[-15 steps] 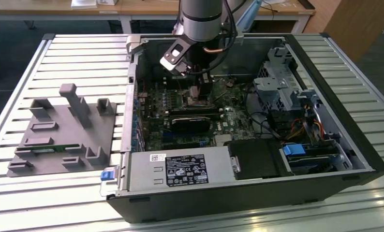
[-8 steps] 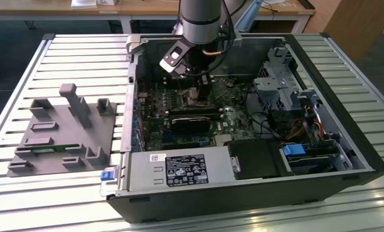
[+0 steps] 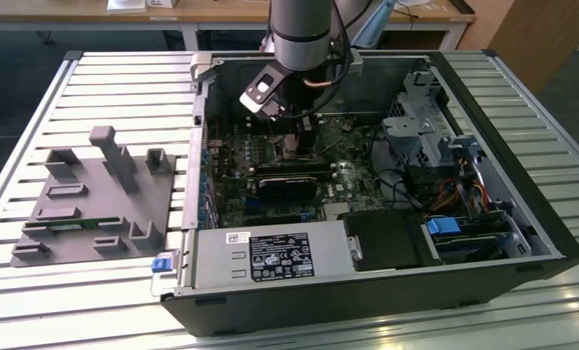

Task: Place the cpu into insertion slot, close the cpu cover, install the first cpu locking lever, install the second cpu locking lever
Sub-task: 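Place the cpu into insertion slot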

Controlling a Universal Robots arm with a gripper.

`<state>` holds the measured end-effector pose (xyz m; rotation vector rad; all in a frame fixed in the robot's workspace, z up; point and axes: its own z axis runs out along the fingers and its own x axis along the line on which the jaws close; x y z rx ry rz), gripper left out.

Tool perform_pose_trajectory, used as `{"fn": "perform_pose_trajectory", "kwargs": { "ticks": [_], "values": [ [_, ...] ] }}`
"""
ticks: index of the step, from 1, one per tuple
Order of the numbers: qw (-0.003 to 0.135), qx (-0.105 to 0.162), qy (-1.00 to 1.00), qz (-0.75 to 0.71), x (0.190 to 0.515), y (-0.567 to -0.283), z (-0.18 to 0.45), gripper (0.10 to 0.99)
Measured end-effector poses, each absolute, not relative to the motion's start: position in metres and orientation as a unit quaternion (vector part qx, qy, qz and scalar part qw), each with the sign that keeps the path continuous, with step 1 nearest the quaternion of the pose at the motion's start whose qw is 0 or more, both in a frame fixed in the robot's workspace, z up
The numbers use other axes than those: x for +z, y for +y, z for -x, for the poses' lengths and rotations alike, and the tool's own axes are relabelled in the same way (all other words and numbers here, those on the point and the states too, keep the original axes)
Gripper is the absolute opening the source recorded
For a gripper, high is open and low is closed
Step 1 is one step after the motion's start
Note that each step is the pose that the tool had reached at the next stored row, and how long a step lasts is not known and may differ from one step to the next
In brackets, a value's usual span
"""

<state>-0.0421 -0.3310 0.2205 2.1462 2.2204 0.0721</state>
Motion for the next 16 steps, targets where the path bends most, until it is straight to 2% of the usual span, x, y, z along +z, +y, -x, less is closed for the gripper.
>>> {"fn": "perform_pose_trajectory", "kwargs": {
  "ticks": [16],
  "values": [
    [0.026, 0.023, 0.717, -0.697, 0.205, -0.324, 0.042, 0.541]
  ]
}}
